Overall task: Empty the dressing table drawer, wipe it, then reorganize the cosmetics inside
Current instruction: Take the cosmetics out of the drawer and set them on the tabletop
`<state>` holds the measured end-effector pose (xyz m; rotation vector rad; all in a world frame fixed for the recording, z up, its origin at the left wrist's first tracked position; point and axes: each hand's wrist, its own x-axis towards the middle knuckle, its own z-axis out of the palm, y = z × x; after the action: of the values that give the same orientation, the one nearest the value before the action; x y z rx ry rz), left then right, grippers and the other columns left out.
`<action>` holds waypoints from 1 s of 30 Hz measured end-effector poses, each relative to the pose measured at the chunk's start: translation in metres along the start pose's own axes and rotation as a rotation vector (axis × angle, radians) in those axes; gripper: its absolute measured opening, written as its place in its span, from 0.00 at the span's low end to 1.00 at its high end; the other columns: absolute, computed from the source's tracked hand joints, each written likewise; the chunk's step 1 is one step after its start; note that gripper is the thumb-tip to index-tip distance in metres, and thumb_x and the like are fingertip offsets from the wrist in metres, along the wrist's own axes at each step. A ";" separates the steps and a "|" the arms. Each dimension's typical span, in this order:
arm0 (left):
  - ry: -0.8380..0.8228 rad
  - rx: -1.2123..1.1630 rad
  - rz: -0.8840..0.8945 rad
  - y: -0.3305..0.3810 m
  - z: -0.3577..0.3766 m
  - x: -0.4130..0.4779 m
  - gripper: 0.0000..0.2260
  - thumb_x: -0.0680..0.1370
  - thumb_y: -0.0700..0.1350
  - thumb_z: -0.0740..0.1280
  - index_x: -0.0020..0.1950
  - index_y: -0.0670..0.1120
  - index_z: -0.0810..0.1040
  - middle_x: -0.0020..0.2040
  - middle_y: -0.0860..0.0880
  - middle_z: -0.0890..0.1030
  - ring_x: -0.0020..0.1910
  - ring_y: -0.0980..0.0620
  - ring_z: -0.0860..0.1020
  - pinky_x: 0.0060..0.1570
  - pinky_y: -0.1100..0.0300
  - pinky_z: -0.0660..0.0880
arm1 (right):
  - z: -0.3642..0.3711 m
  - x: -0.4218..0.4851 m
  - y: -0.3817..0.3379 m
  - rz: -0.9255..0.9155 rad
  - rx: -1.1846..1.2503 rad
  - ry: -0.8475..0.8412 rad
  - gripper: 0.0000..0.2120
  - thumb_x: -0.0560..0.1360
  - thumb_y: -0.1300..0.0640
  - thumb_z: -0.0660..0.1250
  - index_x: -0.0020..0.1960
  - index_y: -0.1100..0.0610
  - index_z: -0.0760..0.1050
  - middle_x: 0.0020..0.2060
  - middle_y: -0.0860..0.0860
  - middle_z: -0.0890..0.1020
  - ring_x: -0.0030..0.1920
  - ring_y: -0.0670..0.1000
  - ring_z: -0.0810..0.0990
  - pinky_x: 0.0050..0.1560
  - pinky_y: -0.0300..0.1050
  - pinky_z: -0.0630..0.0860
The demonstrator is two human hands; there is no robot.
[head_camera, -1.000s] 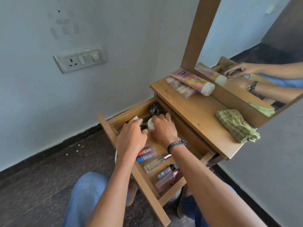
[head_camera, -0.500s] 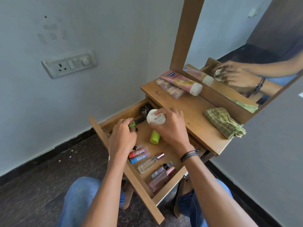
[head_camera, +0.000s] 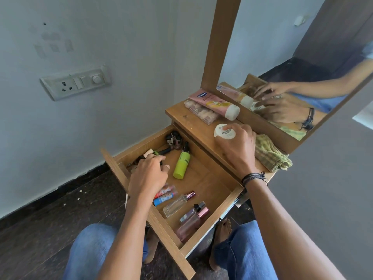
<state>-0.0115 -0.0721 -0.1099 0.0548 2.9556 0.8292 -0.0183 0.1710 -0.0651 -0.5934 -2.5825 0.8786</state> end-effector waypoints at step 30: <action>-0.145 -0.034 0.111 0.031 0.033 -0.007 0.22 0.81 0.52 0.66 0.75 0.50 0.71 0.72 0.53 0.70 0.65 0.48 0.73 0.53 0.56 0.72 | 0.011 0.000 0.006 -0.099 -0.127 0.108 0.13 0.79 0.59 0.63 0.57 0.61 0.83 0.60 0.56 0.79 0.57 0.59 0.77 0.54 0.47 0.72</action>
<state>-0.0012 -0.0291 -0.1215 0.2670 2.8229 0.8493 -0.0214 0.1702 -0.0768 -0.5271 -2.5585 0.6364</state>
